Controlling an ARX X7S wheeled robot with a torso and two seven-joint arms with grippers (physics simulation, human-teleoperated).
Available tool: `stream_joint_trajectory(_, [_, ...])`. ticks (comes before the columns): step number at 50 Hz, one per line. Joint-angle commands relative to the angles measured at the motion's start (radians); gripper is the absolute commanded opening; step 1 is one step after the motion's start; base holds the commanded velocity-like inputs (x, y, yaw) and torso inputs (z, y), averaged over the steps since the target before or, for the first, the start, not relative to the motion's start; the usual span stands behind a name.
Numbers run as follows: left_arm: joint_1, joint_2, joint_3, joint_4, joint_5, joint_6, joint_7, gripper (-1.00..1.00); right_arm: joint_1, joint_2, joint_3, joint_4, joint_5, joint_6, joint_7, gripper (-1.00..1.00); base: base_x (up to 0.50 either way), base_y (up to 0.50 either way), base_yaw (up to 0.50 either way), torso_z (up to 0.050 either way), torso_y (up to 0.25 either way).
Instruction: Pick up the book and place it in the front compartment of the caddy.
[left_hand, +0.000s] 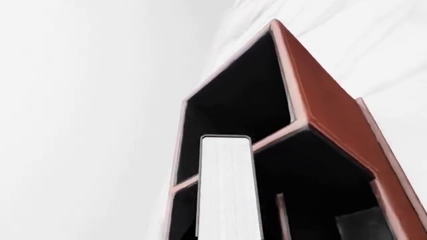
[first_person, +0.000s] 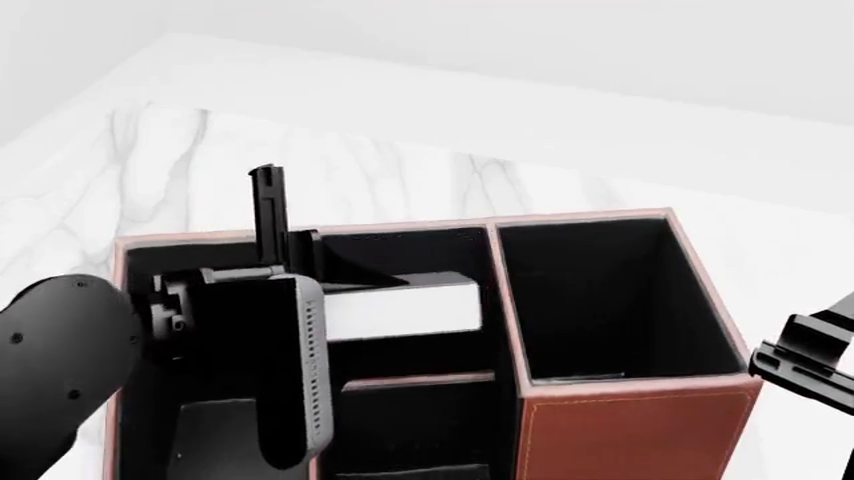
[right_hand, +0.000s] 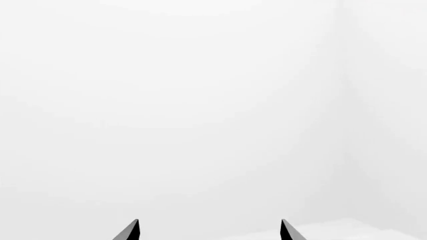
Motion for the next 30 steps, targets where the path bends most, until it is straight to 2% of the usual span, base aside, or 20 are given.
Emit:
stream_joint_trajectory(1, [-0.032,0.015,0.007,-0.021,-0.038,-0.031,0.036,-1.0,0.002,0.003,0.001,0.003,0.006,0.003,0.0,1.0,0.0,0.0,0.0,0.0,0.0])
stream_joint_trajectory(11, [-0.056,0.103,-0.056,-0.207,-0.149,0.037,0.085,-1.0,0.01,0.005,0.009,0.016,0.016,0.001,0.001,1.0,0.0,0.0,0.0,0.0,0.002])
stream_joint_trajectory(21, [-0.095,0.153,-0.09,-0.341,-0.247,-0.028,0.165,-1.0,0.004,0.007,0.007,0.001,0.02,0.006,0.002,1.0,0.0,0.0,0.0,0.0,0.001])
stream_joint_trajectory(30, [-0.111,0.216,-0.089,-0.552,-0.253,0.027,0.216,-1.0,0.008,0.004,-0.005,0.022,0.013,-0.006,-0.001,1.0,0.0,0.0,0.0,0.0,0.001])
